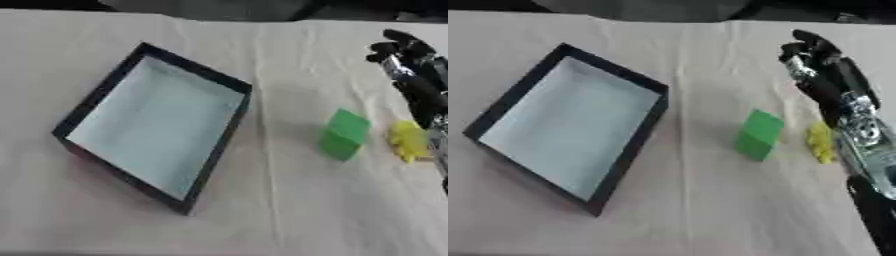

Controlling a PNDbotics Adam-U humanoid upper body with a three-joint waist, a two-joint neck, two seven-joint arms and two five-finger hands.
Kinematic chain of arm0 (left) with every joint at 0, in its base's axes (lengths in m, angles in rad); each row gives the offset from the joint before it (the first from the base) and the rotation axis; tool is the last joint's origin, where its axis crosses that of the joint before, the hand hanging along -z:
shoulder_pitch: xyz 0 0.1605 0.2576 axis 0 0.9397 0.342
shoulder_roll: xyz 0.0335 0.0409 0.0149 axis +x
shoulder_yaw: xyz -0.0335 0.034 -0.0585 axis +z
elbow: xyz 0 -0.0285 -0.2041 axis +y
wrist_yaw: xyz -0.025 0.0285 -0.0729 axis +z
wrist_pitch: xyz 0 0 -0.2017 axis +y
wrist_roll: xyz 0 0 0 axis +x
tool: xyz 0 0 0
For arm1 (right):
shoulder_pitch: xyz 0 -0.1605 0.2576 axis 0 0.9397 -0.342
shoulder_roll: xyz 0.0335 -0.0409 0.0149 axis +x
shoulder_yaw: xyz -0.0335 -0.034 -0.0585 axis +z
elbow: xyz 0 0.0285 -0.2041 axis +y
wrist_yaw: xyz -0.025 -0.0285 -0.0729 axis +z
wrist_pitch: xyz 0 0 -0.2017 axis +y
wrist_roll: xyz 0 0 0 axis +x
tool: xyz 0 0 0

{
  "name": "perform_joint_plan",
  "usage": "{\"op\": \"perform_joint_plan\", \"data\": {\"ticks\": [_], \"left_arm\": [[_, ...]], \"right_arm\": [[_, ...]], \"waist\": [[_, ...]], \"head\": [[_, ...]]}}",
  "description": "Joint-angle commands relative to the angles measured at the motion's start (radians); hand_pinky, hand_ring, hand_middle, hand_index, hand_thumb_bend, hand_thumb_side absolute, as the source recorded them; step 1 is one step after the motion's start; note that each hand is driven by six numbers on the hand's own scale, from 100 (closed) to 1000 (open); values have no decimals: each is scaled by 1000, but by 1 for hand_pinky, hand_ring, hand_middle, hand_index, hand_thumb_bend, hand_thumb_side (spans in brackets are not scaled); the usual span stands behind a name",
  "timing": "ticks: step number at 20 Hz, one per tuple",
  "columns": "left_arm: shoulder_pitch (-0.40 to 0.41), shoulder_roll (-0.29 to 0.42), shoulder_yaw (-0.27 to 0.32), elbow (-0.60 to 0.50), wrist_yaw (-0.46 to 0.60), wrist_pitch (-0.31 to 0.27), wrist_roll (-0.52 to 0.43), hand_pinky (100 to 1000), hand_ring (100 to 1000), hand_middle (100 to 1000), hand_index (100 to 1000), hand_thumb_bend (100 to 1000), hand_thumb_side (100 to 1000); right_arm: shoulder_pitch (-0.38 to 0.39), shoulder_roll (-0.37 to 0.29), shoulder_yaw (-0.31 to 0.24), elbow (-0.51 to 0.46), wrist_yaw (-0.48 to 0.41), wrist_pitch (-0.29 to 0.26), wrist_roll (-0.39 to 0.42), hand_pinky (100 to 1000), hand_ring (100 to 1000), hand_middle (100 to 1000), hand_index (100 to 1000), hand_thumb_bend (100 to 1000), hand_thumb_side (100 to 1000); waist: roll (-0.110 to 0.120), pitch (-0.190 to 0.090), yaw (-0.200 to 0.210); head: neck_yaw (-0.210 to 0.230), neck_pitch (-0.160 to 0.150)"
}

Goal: Pick up objects on the table and place them in the box.

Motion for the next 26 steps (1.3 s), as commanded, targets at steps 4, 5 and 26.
{"op": "perform_joint_plan", "data": {"ticks": [4, 5, 26], "left_arm": [[-2, 17, 6, -14, -2, -1, -4, 804, 600, 804, 807, 447, 670], [-2, 17, 6, -14, -2, -1, -4, 804, 600, 804, 807, 447, 671], [0, 22, 3, -11, -3, 0, -8, 805, 600, 804, 806, 444, 672]], "right_arm": [[-6, -37, -6, -23, 7, 2, 1, 982, 775, 731, 880, 156, 410], [-6, -37, -5, -23, 8, 2, 2, 982, 776, 731, 880, 156, 412], [40, -210, -19, -304, 424, 60, 254, 961, 830, 783, 921, 449, 458]], "waist": [[2, -11, -2], [2, -11, -2], [-3, -8, -4]], "head": [[-4, -1], [-4, -1], [0, -1]]}}
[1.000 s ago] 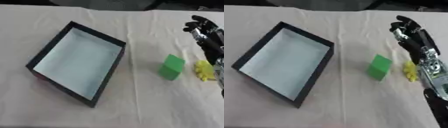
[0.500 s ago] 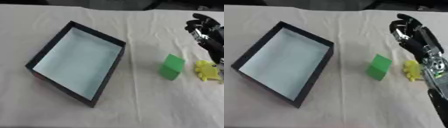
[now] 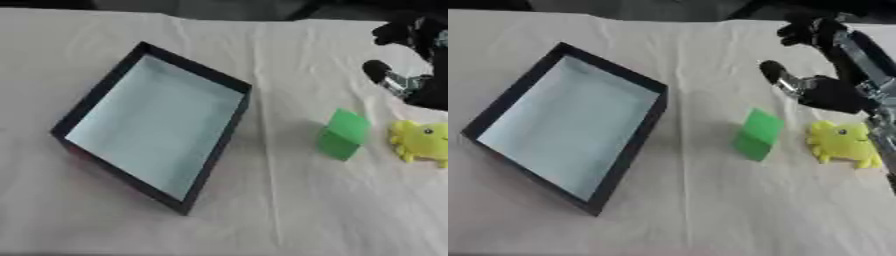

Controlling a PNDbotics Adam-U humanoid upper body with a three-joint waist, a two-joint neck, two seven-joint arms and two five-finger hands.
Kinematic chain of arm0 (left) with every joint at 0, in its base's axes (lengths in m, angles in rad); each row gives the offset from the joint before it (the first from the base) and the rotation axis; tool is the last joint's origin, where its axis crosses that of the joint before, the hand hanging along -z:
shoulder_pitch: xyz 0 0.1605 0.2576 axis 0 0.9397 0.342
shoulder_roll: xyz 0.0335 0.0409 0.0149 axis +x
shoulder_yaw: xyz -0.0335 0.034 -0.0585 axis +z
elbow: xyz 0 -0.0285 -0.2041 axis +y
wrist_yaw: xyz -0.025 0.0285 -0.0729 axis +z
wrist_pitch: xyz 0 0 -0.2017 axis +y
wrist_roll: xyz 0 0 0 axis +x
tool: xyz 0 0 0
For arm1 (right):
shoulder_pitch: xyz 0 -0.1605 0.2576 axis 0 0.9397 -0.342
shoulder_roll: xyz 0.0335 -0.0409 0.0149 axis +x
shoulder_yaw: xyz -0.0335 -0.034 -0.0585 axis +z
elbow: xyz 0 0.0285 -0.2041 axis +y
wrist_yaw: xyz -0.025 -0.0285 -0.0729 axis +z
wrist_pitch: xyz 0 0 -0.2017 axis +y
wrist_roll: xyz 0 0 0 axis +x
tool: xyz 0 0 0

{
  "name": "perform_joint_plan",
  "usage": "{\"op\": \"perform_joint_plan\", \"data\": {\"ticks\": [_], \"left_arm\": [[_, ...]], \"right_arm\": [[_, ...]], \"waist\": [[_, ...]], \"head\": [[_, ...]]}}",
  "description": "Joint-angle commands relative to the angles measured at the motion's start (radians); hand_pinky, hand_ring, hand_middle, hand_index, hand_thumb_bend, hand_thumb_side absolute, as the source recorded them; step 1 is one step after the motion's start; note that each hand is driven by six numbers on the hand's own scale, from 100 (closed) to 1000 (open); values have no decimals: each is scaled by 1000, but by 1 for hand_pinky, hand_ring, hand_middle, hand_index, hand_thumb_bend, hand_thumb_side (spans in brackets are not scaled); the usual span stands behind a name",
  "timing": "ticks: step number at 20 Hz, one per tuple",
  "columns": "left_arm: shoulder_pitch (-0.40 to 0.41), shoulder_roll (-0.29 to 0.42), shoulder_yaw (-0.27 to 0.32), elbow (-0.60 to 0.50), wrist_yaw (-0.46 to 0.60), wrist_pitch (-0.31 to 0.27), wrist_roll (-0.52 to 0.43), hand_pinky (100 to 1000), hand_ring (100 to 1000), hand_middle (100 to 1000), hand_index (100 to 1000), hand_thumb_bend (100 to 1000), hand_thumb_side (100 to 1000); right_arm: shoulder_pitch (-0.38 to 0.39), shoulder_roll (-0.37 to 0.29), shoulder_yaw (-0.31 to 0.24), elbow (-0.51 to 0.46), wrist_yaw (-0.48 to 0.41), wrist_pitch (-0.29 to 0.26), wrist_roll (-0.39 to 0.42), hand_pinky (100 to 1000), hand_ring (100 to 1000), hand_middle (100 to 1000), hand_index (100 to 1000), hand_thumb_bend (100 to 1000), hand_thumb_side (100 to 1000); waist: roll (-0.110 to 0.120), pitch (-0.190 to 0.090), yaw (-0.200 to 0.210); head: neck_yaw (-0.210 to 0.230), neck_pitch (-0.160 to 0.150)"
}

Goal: Pick up objects on the table and place them in the box.

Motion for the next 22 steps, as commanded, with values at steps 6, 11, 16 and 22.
{"op": "perform_joint_plan", "data": {"ticks": [6, 11, 16, 22], "left_arm": [[-9, 22, 1, -10, -1, -1, -8, 805, 600, 804, 806, 443, 672], [-9, 21, 0, -9, -1, -1, -10, 806, 600, 805, 805, 442, 673], [-9, 20, -1, -9, 0, -1, -13, 806, 600, 804, 805, 442, 673], [-8, 17, -1, -8, 1, -1, -14, 806, 600, 805, 804, 441, 673]], "right_arm": [[7, -66, 7, -29, 120, 2, 64, 957, 842, 790, 919, 482, 488], [26, -65, 22, -29, 182, 1, 121, 959, 846, 783, 915, 485, 556], [27, -63, 31, -29, 236, -4, 167, 960, 847, 781, 915, 497, 574], [31, -58, 47, -29, 281, 13, 202, 960, 854, 785, 917, 496, 598]], "waist": [[1, -12, -2], [2, -11, -1], [2, -10, -2], [2, -9, -2]], "head": [[-1, -1], [-4, -1], [-6, -1], [-9, -1]]}}
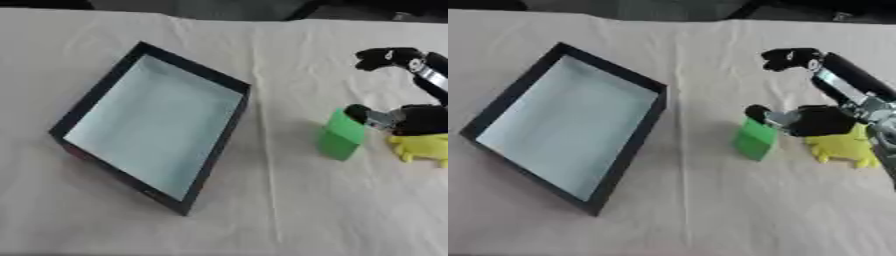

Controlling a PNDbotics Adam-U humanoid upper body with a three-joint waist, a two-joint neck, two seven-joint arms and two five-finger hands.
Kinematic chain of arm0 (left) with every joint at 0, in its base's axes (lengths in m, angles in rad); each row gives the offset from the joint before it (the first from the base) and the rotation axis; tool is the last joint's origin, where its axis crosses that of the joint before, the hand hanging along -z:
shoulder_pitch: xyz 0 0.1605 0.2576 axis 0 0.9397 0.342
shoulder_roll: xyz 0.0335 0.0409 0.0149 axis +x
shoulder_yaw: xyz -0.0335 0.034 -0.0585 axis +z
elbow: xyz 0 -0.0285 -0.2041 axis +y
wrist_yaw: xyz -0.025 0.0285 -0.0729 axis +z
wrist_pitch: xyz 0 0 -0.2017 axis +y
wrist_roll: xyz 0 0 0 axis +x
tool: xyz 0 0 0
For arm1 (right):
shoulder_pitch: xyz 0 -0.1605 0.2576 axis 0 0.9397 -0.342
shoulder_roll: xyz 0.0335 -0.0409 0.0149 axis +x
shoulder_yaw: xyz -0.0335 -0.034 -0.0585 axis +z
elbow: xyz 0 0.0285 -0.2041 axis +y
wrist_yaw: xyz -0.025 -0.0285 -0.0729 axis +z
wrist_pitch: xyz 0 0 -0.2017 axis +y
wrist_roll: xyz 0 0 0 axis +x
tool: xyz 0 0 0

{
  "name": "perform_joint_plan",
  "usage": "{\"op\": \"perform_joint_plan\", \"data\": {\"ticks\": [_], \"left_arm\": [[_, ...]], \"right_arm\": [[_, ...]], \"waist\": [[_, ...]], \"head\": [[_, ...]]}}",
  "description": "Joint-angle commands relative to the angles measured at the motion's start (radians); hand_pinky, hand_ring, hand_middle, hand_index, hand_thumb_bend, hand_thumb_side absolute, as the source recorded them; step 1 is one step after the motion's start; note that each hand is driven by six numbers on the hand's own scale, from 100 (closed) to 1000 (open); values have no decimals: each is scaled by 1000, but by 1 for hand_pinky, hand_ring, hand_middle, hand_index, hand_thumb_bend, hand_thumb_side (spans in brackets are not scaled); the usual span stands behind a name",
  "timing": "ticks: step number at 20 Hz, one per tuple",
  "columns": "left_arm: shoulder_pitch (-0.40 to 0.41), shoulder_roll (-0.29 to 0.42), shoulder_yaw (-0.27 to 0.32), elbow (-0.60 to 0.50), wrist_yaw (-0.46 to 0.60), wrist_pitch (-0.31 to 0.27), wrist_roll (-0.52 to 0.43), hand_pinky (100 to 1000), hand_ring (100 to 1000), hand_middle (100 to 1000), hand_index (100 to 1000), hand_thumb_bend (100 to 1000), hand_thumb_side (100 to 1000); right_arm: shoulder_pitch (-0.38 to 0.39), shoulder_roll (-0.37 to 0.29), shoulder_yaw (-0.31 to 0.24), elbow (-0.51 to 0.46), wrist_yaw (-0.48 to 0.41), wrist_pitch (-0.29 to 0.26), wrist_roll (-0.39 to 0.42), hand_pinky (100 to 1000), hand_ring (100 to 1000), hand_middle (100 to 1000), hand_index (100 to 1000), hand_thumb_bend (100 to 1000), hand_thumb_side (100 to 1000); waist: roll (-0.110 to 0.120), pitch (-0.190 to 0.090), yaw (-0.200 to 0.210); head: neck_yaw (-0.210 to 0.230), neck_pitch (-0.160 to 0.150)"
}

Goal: Pick up objects on the table and place them in the box.

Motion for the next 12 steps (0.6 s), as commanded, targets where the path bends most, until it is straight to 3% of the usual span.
{"op": "perform_joint_plan", "data": {"ticks": [1, 12], "left_arm": [[-9, 17, 2, -9, 1, -2, -5, 806, 600, 805, 804, 441, 673], [-7, 12, 1, -7, 3, -1, -9, 808, 600, 805, 802, 437, 675]], "right_arm": [[-3, -25, 2, -24, 29, 13, 19, 961, 854, 785, 917, 495, 600], [-17, -10, 26, 26, 120, 18, 38, 966, 875, 797, 921, 546, 594]], "waist": [[2, -9, 0], [4, -5, 2]], "head": [[-3, -1], [-6, -1]]}}
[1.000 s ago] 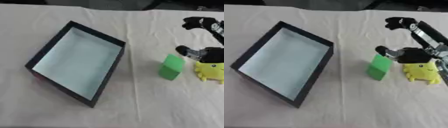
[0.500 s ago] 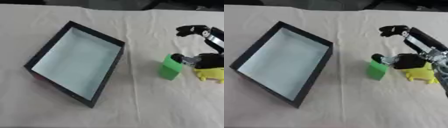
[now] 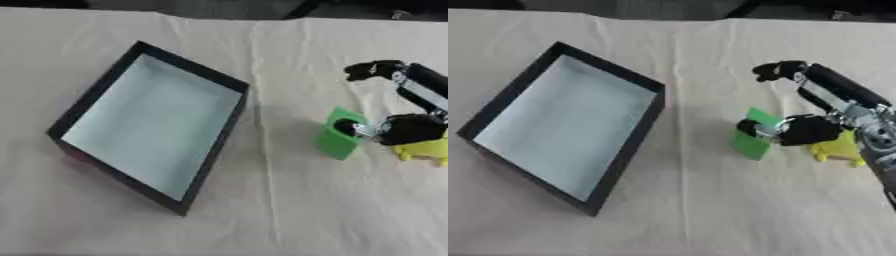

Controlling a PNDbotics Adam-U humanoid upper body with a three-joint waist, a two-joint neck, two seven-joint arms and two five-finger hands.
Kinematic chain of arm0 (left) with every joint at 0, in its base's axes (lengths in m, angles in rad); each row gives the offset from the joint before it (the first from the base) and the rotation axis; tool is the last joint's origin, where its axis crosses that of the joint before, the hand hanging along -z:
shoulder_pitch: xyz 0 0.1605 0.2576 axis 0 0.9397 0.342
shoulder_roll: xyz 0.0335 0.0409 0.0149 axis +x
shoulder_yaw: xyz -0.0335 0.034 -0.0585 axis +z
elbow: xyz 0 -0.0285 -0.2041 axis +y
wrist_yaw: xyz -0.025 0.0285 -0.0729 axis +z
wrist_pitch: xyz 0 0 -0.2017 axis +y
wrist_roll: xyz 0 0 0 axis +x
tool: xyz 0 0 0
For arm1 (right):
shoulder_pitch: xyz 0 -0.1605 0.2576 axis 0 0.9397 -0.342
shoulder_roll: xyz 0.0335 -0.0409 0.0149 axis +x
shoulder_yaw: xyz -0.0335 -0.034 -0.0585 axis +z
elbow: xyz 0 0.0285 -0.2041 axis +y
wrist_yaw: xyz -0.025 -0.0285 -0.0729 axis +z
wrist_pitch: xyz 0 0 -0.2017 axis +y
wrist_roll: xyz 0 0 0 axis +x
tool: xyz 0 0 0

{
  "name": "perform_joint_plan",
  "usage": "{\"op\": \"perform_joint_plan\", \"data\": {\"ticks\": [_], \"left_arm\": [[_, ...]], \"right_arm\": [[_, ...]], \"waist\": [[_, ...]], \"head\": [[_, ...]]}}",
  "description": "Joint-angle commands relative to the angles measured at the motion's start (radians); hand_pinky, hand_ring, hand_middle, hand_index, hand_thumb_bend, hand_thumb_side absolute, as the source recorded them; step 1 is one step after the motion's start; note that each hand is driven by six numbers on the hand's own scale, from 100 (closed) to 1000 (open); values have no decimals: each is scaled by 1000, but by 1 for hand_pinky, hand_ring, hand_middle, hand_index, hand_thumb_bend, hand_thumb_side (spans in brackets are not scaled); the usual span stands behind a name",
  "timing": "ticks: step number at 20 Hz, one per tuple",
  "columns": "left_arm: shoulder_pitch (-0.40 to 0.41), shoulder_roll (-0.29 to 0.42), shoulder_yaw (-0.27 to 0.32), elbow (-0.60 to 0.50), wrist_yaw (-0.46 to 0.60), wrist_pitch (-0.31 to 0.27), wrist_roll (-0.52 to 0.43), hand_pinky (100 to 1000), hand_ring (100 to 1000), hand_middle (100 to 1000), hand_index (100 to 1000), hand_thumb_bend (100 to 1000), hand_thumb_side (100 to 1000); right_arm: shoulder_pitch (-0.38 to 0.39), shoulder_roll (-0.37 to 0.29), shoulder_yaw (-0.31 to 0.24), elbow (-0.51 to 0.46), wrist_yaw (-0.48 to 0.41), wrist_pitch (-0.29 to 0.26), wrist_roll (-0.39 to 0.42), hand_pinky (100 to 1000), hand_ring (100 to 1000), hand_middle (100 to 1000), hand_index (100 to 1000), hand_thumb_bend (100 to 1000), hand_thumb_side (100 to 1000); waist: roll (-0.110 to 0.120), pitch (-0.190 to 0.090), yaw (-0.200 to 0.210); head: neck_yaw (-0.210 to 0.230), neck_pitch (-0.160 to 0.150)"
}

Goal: Pick up objects on the table and place them in the box.

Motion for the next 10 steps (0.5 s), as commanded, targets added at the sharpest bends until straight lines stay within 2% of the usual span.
{"op": "perform_joint_plan", "data": {"ticks": [1, 10], "left_arm": [[-7, 12, 3, -12, 3, -1, -4, 808, 600, 806, 802, 436, 675], [-5, 10, 3, -12, 3, -1, -7, 809, 601, 806, 801, 433, 677]], "right_arm": [[-15, -14, 0, 9, 24, -6, 2, 966, 876, 798, 921, 551, 595], [-25, -2, 15, 62, 75, -14, 9, 967, 882, 802, 926, 553, 611]], "waist": [[3, -10, 1], [4, -8, 3]], "head": [[-5, -1], [-7, -1]]}}
